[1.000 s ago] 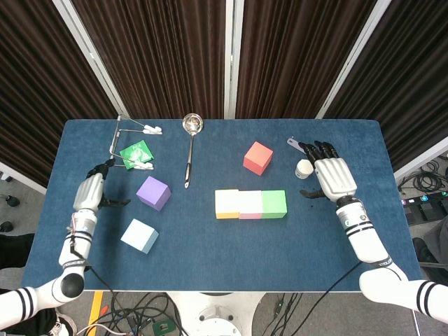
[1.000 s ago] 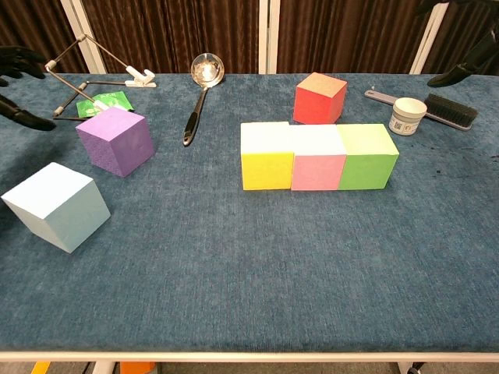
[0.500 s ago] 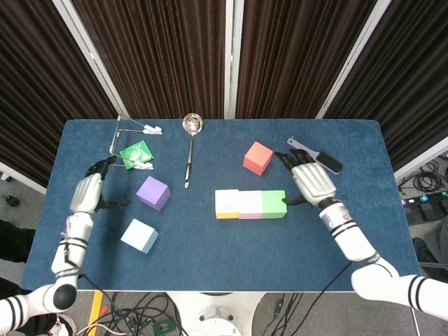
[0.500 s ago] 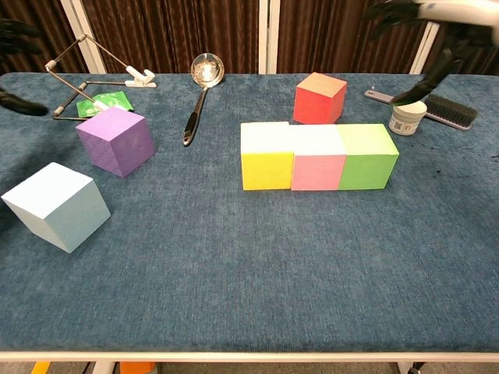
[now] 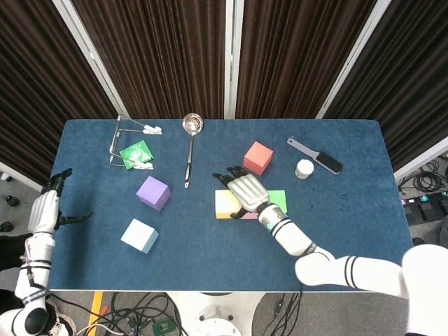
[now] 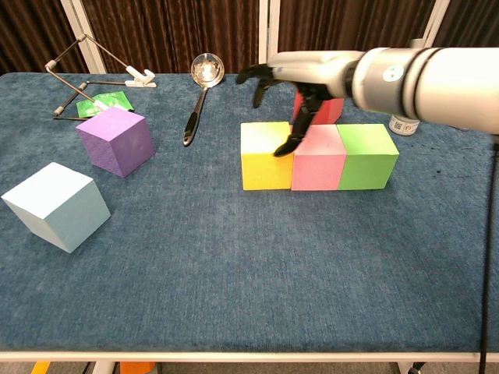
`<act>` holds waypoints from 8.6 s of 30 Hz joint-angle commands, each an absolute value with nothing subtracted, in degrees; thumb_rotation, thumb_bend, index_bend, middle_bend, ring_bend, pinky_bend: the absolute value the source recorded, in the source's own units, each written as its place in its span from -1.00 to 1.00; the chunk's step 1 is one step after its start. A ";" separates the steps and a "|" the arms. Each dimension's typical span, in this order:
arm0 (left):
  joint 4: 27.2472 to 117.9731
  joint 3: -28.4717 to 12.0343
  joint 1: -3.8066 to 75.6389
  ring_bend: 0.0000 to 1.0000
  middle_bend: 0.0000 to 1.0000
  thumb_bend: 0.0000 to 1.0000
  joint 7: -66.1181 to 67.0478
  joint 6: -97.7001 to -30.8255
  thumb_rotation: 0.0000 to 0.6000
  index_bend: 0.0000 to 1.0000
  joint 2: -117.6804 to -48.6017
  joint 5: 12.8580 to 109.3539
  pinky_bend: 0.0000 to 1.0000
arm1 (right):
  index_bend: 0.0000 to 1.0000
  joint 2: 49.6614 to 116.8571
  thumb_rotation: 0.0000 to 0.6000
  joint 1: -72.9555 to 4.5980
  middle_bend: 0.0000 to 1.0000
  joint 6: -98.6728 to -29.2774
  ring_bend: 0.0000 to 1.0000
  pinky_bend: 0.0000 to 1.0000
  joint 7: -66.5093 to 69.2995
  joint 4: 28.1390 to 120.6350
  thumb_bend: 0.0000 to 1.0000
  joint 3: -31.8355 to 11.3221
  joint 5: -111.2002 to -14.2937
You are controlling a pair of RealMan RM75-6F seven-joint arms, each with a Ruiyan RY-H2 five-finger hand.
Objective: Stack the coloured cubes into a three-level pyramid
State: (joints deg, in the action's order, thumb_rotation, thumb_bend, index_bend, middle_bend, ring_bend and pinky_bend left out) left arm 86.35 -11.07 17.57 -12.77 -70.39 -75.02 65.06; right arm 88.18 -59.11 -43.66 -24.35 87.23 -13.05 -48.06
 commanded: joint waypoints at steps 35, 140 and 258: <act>80.99 -9.58 14.84 -1.00 -0.80 -1.00 -21.22 -68.65 1.00 -0.85 -74.88 71.04 -0.97 | -1.00 92.20 1.00 -62.92 -0.01 -52.31 -1.00 -1.00 -33.21 88.91 -0.75 -11.68 -41.40; 104.85 -21.19 35.23 -1.00 -0.71 -1.00 23.73 -69.30 0.74 -0.87 -87.49 35.51 -0.97 | -1.00 70.19 1.00 -47.67 -0.87 -56.61 -1.00 -1.00 -10.51 91.59 -0.97 -15.32 -52.04; 87.43 -20.34 61.36 -0.72 -0.38 -0.89 13.37 -47.64 1.00 -0.89 -94.43 49.09 -0.61 | -1.00 69.63 1.00 -33.87 -0.86 -57.07 -1.00 -1.00 15.30 80.31 -0.88 -16.49 -67.71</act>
